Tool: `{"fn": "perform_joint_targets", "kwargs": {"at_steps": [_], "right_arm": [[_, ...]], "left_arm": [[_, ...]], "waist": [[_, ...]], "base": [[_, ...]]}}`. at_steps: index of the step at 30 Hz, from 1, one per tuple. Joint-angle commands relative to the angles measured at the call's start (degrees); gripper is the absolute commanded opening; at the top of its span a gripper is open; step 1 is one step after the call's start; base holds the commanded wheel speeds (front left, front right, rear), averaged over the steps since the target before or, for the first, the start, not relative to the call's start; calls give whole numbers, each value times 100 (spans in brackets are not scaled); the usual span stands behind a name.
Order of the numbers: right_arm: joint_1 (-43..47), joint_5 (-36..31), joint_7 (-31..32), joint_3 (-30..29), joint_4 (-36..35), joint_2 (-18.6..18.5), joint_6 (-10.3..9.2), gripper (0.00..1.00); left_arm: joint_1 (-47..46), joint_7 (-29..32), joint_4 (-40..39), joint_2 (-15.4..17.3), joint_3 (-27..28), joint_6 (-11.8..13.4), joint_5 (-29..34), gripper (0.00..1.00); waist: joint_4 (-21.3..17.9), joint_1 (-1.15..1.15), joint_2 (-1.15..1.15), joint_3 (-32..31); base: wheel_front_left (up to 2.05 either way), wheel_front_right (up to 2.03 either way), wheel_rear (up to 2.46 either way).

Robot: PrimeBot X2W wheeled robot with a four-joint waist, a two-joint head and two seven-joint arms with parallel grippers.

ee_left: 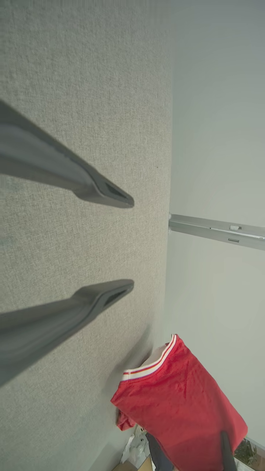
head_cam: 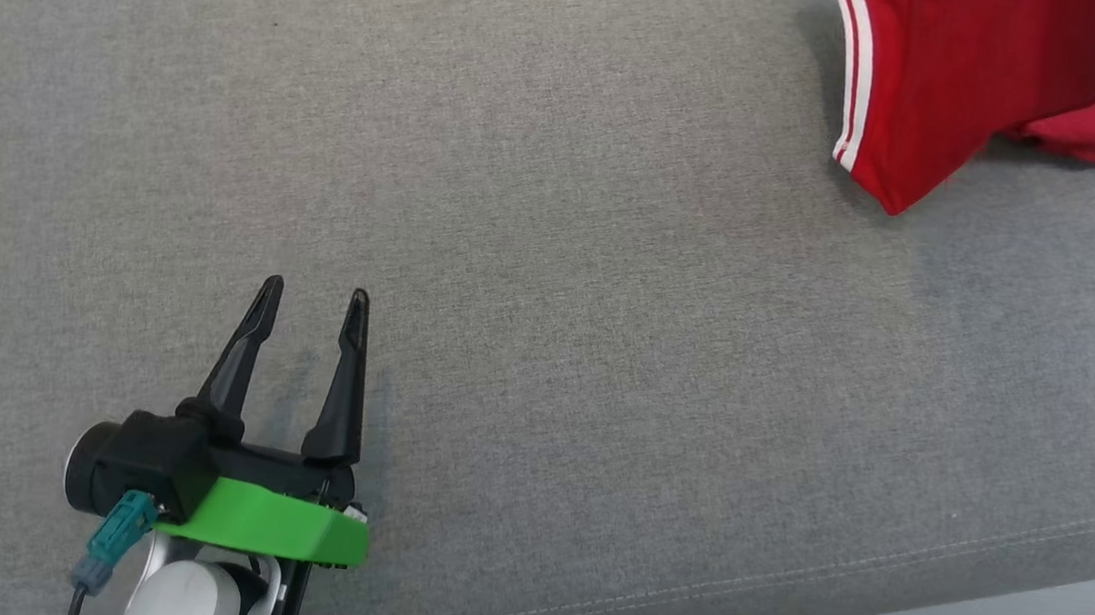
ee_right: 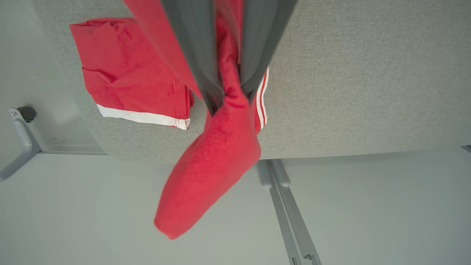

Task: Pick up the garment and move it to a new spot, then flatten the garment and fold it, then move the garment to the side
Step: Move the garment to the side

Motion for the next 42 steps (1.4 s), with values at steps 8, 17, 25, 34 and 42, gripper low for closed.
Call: {"fn": "perform_joint_targets", "kwargs": {"at_steps": [8,17,25,34,42], "right_arm": [[-321,-345,-162,-46,348,-287,-1,0],[-508,-470,-316,-101,603,-540,-1,0],[-675,-629,-297,-167,790,-923,-1,0],[-782,-1267,-612,-385,1644,-1174,-2,0],[-889,-2201,-1399,-488,2643,-1174,-5,0]], "left_arm": [[-266,1,-79,94,-33,-47,55,100],[-339,38,-204,170,-77,-5,93,100],[-318,163,-395,291,-48,66,139,100],[-328,331,-645,449,-73,112,191,100],[-311,477,-794,568,-111,148,247,100]], "waist": [[513,-1,0,425],[642,-1,0,710],[534,-1,0,887],[472,-1,0,1098],[599,-1,0,1286]], "base": [[0,0,0],[0,0,0],[0,0,0],[0,0,0],[0,0,0]]}}
